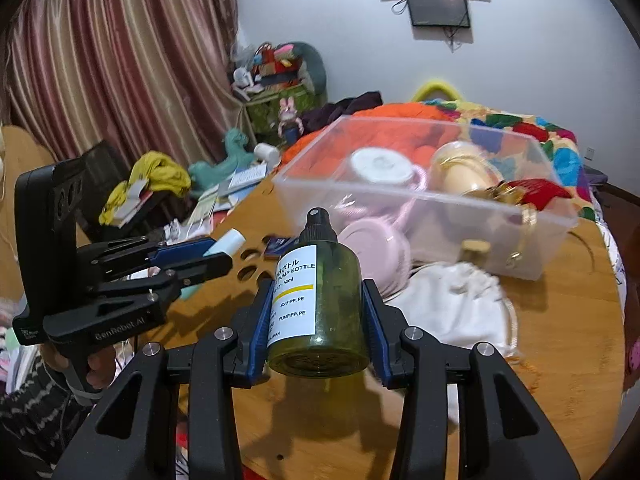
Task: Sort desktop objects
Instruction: 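Lower the bottle and tube into the box and open both tools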
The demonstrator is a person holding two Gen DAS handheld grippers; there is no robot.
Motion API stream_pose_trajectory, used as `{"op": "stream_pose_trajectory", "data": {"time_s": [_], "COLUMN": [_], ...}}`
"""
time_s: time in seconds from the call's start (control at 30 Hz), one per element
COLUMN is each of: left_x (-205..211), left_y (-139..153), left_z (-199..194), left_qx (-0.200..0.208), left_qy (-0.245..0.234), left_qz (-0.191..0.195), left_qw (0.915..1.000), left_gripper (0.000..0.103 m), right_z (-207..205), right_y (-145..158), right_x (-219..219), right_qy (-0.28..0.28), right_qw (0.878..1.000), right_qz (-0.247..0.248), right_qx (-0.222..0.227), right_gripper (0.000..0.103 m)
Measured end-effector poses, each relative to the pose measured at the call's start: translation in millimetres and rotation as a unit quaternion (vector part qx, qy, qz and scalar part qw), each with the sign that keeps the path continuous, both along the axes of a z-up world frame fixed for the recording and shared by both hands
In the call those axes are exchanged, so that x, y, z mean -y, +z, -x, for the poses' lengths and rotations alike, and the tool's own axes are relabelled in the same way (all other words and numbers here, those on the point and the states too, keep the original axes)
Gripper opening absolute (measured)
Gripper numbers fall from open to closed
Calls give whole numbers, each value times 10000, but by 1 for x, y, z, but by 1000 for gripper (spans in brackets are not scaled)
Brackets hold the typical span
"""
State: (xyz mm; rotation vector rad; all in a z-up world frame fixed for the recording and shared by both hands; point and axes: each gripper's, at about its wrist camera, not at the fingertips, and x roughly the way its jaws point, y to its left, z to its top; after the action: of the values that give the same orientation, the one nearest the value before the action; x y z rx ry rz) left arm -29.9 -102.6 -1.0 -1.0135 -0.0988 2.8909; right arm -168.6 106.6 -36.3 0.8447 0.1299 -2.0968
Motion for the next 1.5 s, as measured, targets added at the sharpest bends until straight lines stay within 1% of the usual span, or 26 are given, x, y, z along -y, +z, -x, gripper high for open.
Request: {"op": "stream_pose_trajectory", "data": {"time_s": [0.23,0.4,0.5,0.6,0.77,0.97,1.1,1.2,1.33,1.5], "left_x": [-4,-9,-15,-18,-14,-8,-7,-6,-8,-7], "left_y": [24,39,48,57,65,57,43,31,23,15], "left_z": [14,25,38,55,79,104,116,125,130,134], "left_qx": [-321,-510,-624,-695,-759,-639,-474,-351,-328,-277], "left_qy": [-29,-108,-132,-108,-27,89,124,109,189,231], "left_qz": [-200,-272,-196,-147,-299,-569,-612,-767,-687,-638], "left_qw": [9993,9983,9978,9974,9967,9963,9969,9964,9969,9973], "left_gripper": [24,24,24,24,24,24,24,24,24,24], "right_z": [15,29,38,53,73,90,103,109,115,116], "right_y": [19,36,46,52,60,57,43,30,18,14], "right_x": [-22,-32,-35,-38,-30,-11,0,5,11,20], "right_qy": [-345,-594,-687,-748,-766,-648,-593,-601,-644,-654], "right_qw": [9991,9975,9964,9959,9952,9961,9973,9978,9978,9977], "right_qz": [215,265,254,266,275,221,135,95,73,-92], "right_qx": [-107,-290,-434,-438,-534,-556,-417,-265,-99,-177], "right_gripper": [38,38,38,38,38,38,38,38,38,38]}}
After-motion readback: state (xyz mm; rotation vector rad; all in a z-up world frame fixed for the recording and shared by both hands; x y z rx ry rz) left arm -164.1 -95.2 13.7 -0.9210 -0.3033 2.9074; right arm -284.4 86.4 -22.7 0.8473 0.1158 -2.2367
